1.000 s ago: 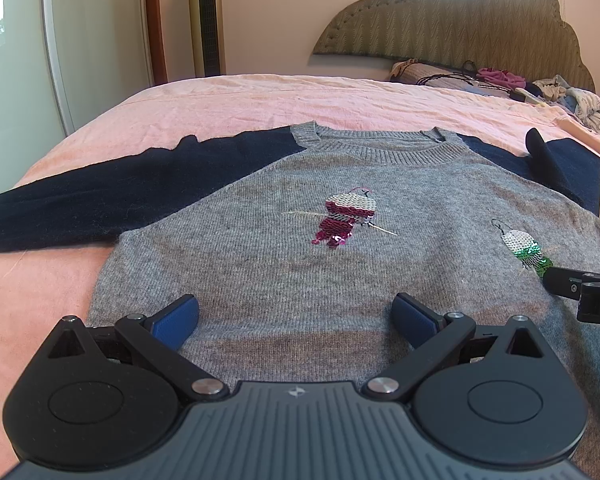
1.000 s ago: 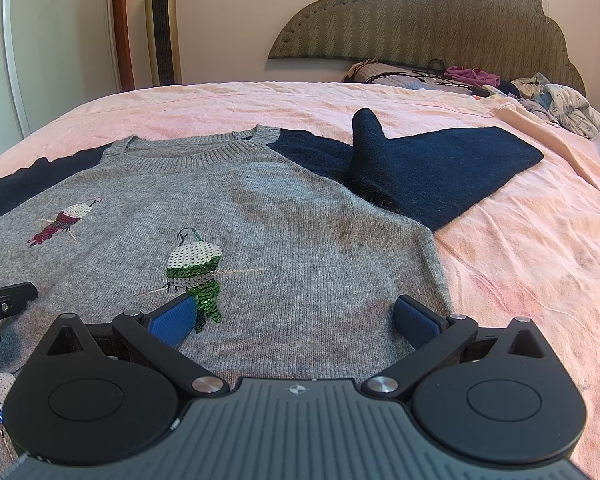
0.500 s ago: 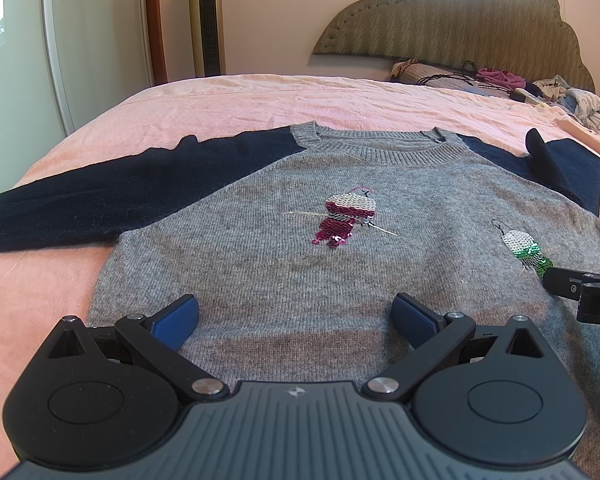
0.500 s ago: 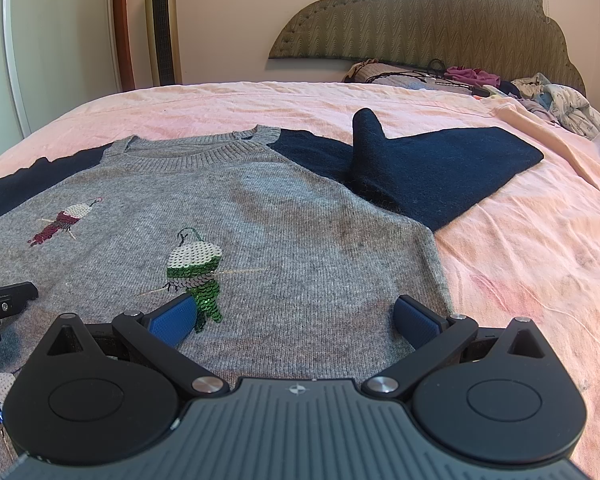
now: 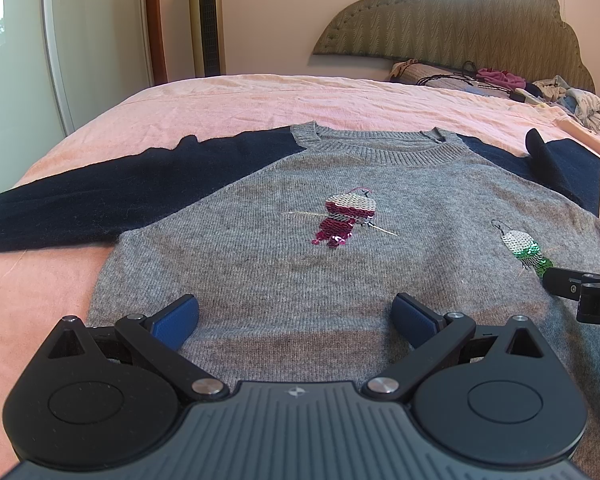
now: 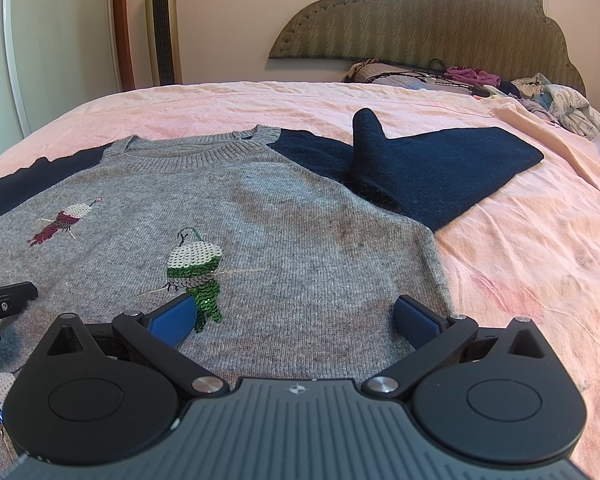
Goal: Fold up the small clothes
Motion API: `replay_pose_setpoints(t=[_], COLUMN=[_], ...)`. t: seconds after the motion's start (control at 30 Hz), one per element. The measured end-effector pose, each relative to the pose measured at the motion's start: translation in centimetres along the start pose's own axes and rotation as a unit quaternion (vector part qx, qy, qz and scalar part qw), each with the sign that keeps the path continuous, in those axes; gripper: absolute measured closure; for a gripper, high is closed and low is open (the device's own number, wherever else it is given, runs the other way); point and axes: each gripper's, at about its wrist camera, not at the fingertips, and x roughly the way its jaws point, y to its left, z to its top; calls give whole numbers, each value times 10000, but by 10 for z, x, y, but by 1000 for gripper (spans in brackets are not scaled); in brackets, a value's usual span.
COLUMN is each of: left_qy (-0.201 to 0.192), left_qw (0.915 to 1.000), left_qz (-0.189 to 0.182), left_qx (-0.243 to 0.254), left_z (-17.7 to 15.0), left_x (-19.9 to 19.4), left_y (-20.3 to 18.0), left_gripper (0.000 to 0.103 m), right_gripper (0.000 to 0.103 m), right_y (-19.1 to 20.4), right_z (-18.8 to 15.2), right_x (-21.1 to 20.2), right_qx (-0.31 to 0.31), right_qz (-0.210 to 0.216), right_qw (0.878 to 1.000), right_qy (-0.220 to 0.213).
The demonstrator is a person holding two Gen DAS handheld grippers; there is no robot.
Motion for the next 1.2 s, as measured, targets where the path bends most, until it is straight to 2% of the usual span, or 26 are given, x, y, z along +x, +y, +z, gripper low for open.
replay_pose_setpoints(t=[0.67,0.8,0.9,1.0,1.1,1.17,1.2], left_qy=[-1,-2,-4,-9,-11,-11,-10], left_qw=[10000,10000,10000,10000,10000,10000,10000], left_qz=[-2,-7,-13,-28,-39,-38,-38], left_qx=[-1,-5,-10,-22,-29,-28,-26], left_z=[0,0,0,1,1,0,1], left_x=[0,0,0,-2,-2,-4,-2], left_y=[0,0,0,1,1,1,1], left_gripper=[0,0,0,0,0,0,0], right_gripper=[0,0,0,0,1,13,14], right_y=[0,-10,-50,-123,-207,-263,-286], right_z=[0,12,37,67,85,89,90], right_x=[1,-1,-15,-8,23,48,61], right_qx=[-14,-34,562,1596,2759,3480,3719], right_qz=[9,352,904,1425,1351,1166,1029], right_qw=[10000,9992,9941,9756,9496,9283,9206], right_qy=[23,174,-226,-490,-622,-590,-594])
